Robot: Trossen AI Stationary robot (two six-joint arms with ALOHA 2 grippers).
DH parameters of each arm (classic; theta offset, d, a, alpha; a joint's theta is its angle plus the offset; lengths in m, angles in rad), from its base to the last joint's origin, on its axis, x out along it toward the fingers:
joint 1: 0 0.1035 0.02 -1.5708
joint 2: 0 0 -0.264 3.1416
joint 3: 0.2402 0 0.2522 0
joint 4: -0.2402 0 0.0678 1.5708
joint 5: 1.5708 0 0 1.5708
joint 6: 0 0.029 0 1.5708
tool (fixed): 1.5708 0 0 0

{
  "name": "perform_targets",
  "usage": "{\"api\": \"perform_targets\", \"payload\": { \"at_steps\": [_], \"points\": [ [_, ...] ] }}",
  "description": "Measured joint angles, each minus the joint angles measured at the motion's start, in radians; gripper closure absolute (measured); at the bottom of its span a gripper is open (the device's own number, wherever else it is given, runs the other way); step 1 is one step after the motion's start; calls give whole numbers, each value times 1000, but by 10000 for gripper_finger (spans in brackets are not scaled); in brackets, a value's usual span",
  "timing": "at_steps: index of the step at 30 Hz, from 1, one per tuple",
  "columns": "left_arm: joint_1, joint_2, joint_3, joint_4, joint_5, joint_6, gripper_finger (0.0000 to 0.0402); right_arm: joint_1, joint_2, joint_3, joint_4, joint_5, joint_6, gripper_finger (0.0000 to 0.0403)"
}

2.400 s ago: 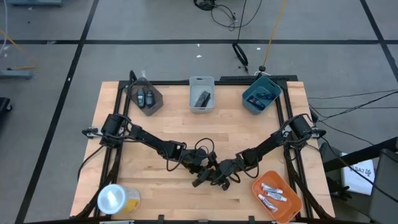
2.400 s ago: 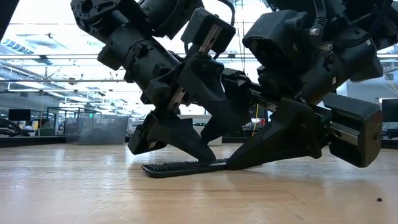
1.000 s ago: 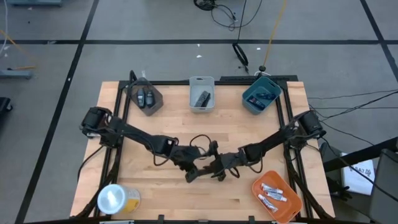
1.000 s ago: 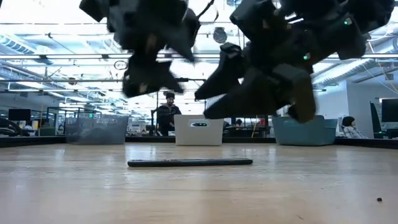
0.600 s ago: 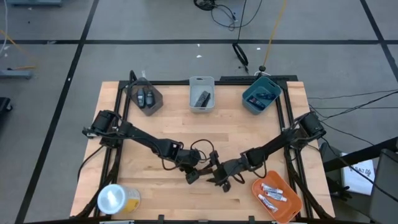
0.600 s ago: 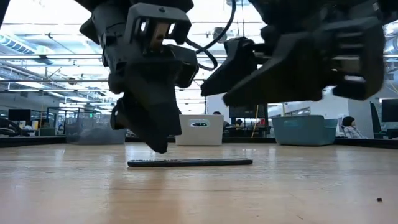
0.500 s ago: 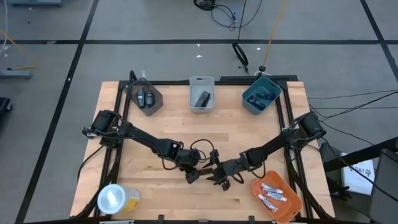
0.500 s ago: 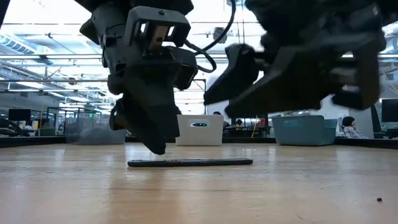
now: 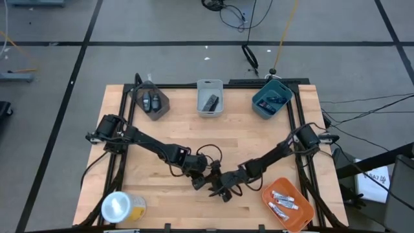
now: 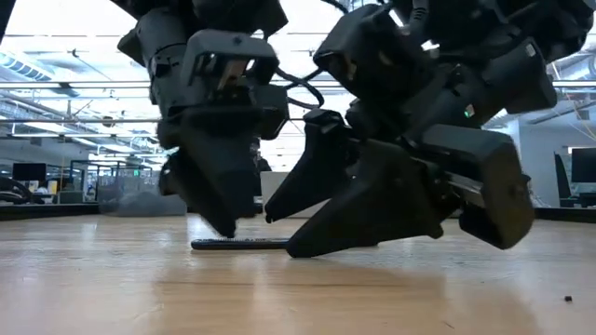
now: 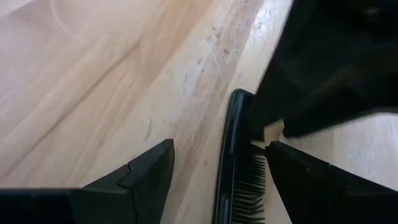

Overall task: Pick & Place Travel size toiletries
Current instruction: Put the black comb into the gray bin

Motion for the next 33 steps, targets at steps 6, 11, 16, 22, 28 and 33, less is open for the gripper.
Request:
{"api": "perform_targets", "payload": {
  "at_steps": [6, 11, 16, 22, 28, 33],
  "points": [
    [4, 37, 3, 38, 47, 1, 216, -37, -1, 11, -77, 31, 13, 151],
    [3, 63, 3, 119, 103, 33, 216, -56, -1, 11, -131, 56, 32, 151],
    [11, 65, 0, 145, 125, 57, 216, -63, -1, 10, -154, 59, 42, 151],
    [19, 62, -2, 155, 171, 53, 215, -70, 0, 8, -153, 60, 45, 151],
    [32, 49, -3, 154, 212, 68, 215, -71, 1, 8, -151, 62, 30, 151],
    [42, 47, -3, 160, 241, 71, 215, -72, 1, 8, -148, 67, 31, 151]
  ]
}}
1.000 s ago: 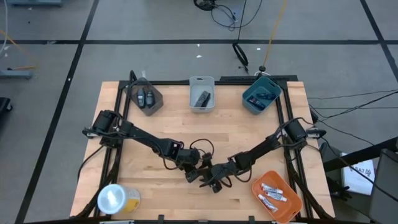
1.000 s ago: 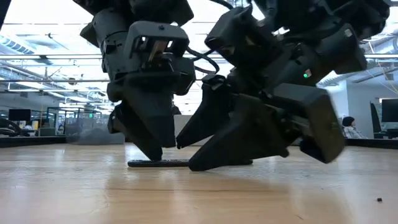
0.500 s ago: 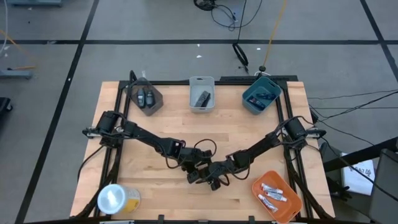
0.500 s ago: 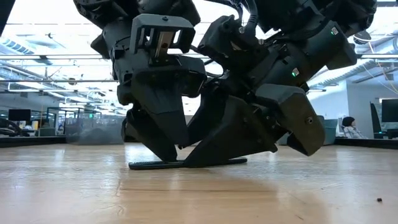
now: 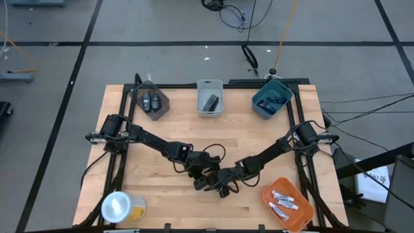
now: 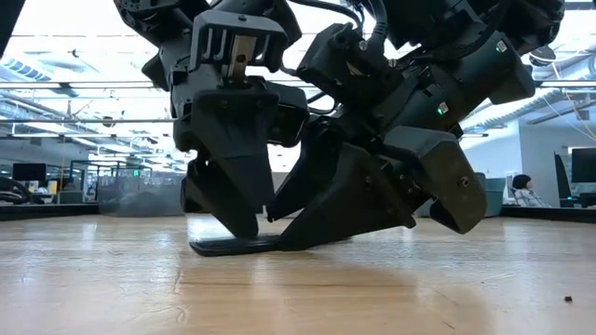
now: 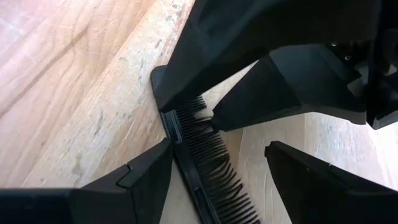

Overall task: Pick & Place Travel size toiletries
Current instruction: Put the black comb into the gray bin

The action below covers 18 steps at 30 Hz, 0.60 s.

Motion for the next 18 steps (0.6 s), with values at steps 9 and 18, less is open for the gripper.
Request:
{"api": "perform_targets", "payload": {
  "at_steps": [9, 18],
  "points": [
    [19, -3, 0, 11, 55, -1, 215, -1, 0, 0, 3, 4, -6, 151],
    [31, -5, 2, 39, 81, 1, 215, -1, 0, -1, 3, 9, -3, 151]
  ]
}}
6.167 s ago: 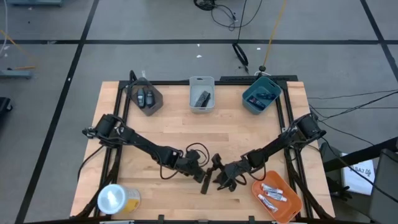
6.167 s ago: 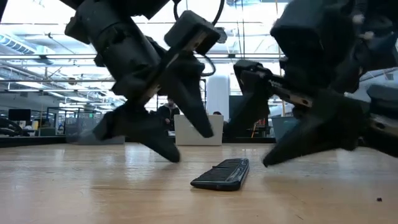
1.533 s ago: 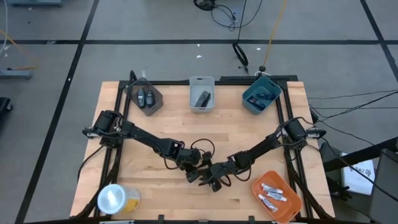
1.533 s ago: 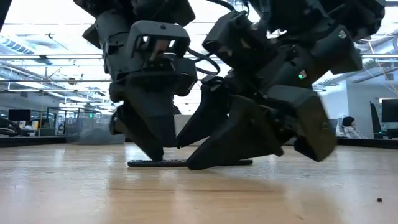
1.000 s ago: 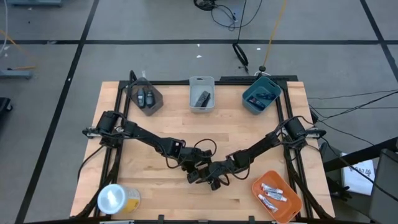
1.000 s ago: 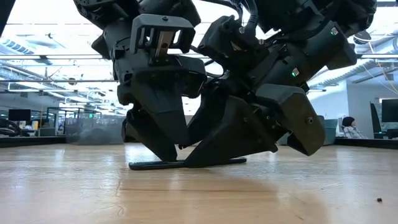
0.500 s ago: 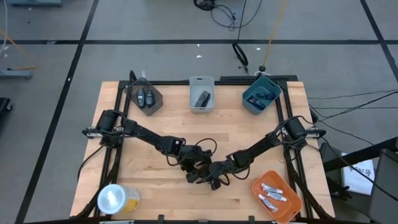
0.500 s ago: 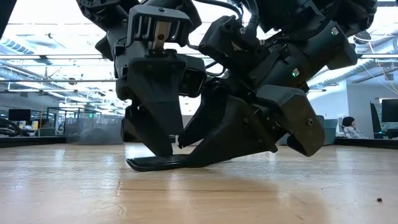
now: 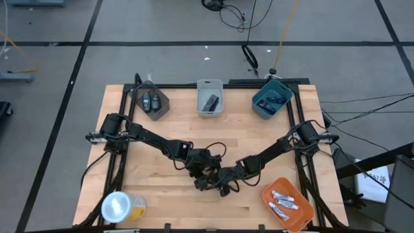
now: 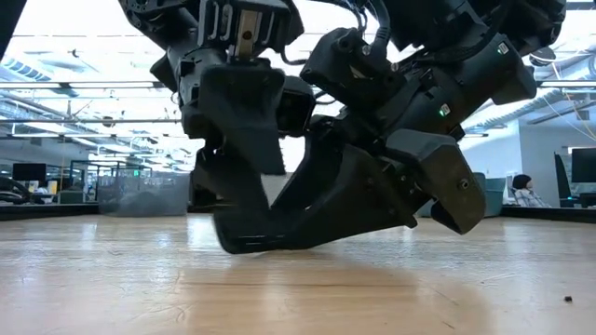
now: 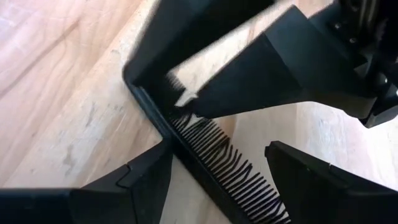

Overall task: Pick & Place Travel size toiletries
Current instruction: Put the black comb into the gray bin

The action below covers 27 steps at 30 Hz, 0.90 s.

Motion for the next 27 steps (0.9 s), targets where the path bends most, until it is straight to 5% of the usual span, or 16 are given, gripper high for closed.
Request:
{"api": "perform_targets", "payload": {
  "at_steps": [9, 23, 27],
  "points": [
    [1, 0, 4, 40, 6, 5, 216, -4, 0, 0, 3, 9, -5, 165],
    [-1, 0, 4, 31, 14, -1, 216, -4, 2, -1, 31, -21, -52, 389],
    [-1, -1, 8, 53, 13, 14, 216, -4, 2, -1, 32, -31, -62, 400]
  ]
}}
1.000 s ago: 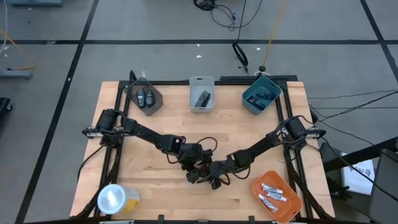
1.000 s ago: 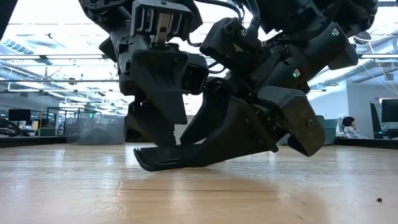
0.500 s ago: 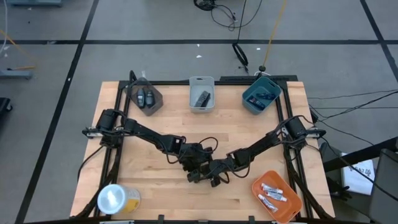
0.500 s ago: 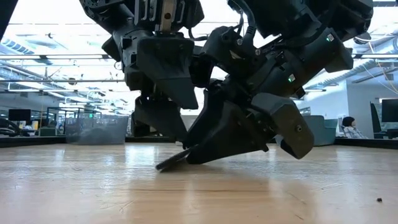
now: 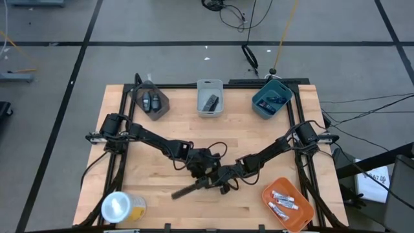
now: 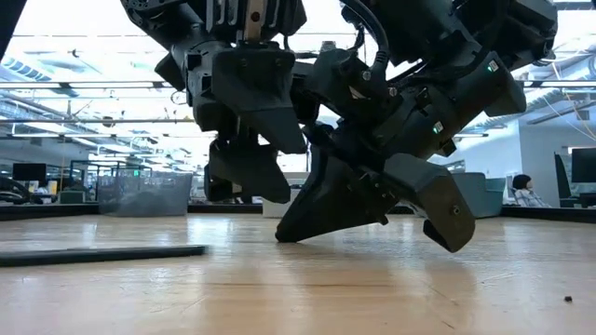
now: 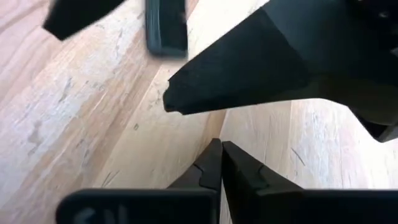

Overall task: Pick & Place Travel size toiletries
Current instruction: Put the black comb into the gray bin

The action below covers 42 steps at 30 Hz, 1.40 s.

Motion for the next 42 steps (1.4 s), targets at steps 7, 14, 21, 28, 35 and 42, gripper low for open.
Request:
{"api": "perform_targets", "payload": {
  "at_steps": [7, 14, 21, 28, 35, 42],
  "points": [
    [-1, -23, -2, -62, 45, 14, 221, 2, -6, 0, 12, 3, -2, 400],
    [-79, -186, -3, -355, -58, -34, 275, 10, -58, -3, 35, -77, -38, 374],
    [-180, -247, -4, -497, -246, -178, 257, 9, -66, 25, 106, -181, 8, 213],
    [-294, -178, -6, -517, -316, -258, 181, 21, -68, 85, 135, -183, 11, 81],
    [-309, -88, -6, -480, -315, -304, 162, 44, -1, 140, 143, -181, -3, 79],
    [-289, -29, -1, -400, -311, -284, 177, 43, 7, 141, 79, -125, 9, 89]
  ]
}}
